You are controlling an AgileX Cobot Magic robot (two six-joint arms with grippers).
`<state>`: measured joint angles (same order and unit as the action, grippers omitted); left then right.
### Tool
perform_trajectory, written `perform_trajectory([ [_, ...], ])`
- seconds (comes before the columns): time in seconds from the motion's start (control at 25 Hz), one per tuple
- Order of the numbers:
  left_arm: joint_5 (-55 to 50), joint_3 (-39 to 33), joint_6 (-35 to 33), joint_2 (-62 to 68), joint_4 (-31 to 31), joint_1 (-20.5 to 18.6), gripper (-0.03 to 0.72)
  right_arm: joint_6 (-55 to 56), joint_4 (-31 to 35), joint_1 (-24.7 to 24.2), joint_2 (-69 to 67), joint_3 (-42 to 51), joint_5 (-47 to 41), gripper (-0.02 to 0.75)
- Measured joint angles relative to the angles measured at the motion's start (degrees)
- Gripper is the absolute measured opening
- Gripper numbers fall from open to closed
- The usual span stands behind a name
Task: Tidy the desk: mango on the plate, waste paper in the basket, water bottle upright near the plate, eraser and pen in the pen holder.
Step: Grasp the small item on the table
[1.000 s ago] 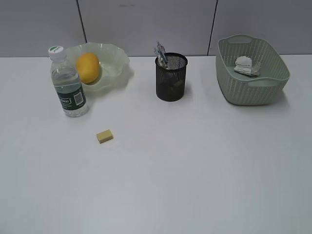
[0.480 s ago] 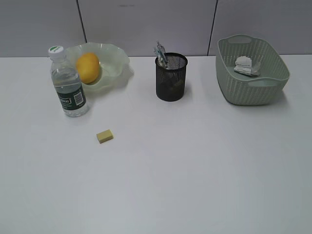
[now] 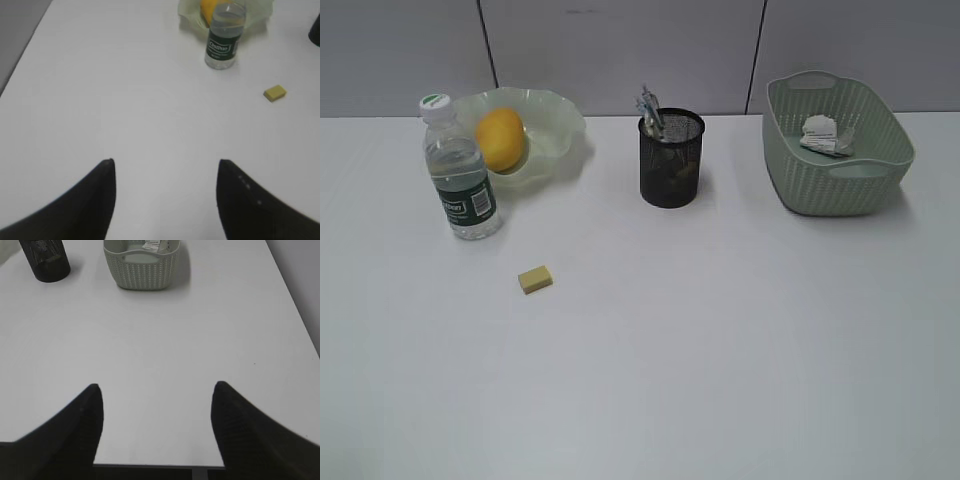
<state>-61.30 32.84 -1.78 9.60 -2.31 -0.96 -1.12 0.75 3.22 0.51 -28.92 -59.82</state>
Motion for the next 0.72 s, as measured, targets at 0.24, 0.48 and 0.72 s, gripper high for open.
perform_trajectory([
  [0.24, -1.2, 8.7, -5.7, 20.5, -6.0, 0.0, 0.449, 0.0, 0.0, 0.0, 0.0, 0.0, 0.0, 0.51],
  [0.48, -3.0, 18.6, -12.0, 44.4, -10.2, 0.0, 0.417, 0.0, 0.0, 0.0, 0.0, 0.0, 0.0, 0.507],
  [0.72, -4.5, 27.1, -18.6, 61.4, -10.5, 3.5, 0.417, 0.1, 0.0, 0.0, 0.0, 0.0, 0.1, 0.505],
])
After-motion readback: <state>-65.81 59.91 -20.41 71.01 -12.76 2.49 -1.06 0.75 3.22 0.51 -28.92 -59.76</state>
